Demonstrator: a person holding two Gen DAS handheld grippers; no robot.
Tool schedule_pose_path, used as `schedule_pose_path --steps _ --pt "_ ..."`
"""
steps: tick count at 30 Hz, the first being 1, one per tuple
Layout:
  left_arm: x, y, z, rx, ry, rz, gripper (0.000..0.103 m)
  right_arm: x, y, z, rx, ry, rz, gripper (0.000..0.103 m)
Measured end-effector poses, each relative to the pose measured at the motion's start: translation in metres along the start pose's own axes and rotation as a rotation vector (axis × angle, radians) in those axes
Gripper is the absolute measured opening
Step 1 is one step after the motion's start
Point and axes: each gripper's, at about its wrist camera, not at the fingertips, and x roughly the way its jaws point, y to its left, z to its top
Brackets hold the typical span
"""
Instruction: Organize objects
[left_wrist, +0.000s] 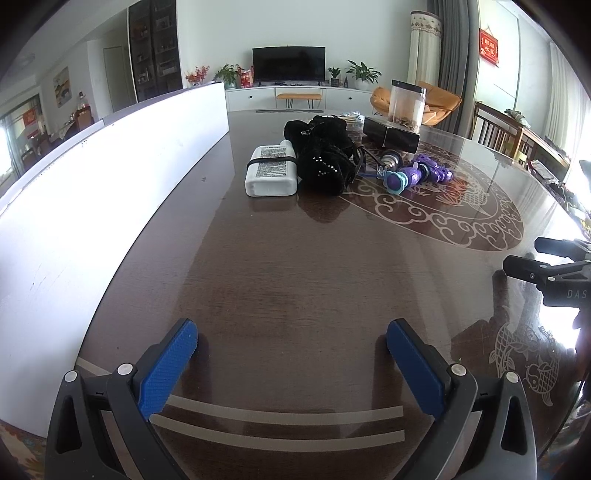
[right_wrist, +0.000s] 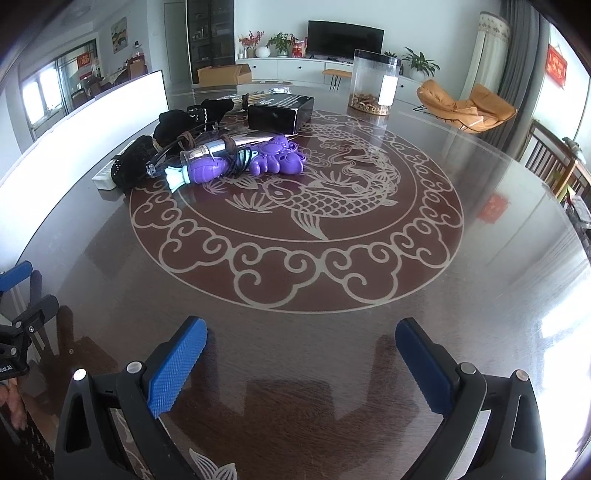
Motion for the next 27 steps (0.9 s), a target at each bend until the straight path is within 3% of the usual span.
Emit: schedule_pose_path --steps 27 --pt "0.0007 0.0003 -0.0007 0.000 0.000 0.000 0.103 0.0026 -0.0036 -0.0005 0.027 0.015 0.027 0.103"
